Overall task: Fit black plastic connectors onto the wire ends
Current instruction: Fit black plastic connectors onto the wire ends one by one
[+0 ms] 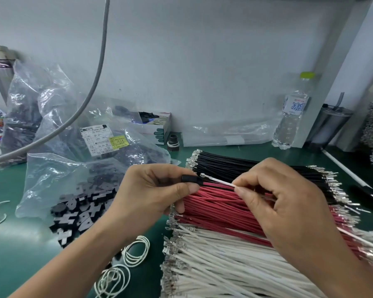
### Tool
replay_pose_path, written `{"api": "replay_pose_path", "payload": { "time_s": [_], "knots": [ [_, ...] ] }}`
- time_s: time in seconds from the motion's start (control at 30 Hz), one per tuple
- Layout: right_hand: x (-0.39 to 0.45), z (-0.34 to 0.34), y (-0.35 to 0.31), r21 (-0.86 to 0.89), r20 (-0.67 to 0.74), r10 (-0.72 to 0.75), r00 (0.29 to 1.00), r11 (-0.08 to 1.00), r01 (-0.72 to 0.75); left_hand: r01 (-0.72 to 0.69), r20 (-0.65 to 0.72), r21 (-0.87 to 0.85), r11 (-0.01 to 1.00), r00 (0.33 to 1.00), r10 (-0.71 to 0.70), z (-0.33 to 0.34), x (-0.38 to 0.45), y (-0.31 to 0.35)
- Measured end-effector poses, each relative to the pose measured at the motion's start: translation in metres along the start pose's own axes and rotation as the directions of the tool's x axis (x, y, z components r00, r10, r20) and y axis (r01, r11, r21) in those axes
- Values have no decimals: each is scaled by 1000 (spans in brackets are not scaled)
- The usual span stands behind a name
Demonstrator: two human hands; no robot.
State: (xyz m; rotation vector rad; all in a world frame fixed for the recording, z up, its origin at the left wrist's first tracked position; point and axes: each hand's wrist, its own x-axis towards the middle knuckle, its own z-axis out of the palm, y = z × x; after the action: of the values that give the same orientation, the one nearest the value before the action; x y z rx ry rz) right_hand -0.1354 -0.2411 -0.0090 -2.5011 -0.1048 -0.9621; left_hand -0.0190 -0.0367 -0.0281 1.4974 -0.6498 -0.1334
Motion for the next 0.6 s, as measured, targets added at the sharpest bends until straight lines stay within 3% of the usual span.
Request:
{"api": "replay_pose_path", "payload": {
  "time_s": [0.23, 0.5, 0.6],
  "knots": [
    [-6, -3, 1, -57, -15, -72, 997, 996, 71, 9, 4, -8, 1000, 1000, -9, 4, -2, 1],
    [-8, -2, -1, -264, -55, -188, 981, 950, 168, 13, 30, 10, 1000, 999, -13, 7, -5, 6],
    [-8, 2, 3, -118, -43, -118, 992, 987, 112, 9, 58, 8, 1000, 998, -9, 6, -5, 7]
  ]
}}
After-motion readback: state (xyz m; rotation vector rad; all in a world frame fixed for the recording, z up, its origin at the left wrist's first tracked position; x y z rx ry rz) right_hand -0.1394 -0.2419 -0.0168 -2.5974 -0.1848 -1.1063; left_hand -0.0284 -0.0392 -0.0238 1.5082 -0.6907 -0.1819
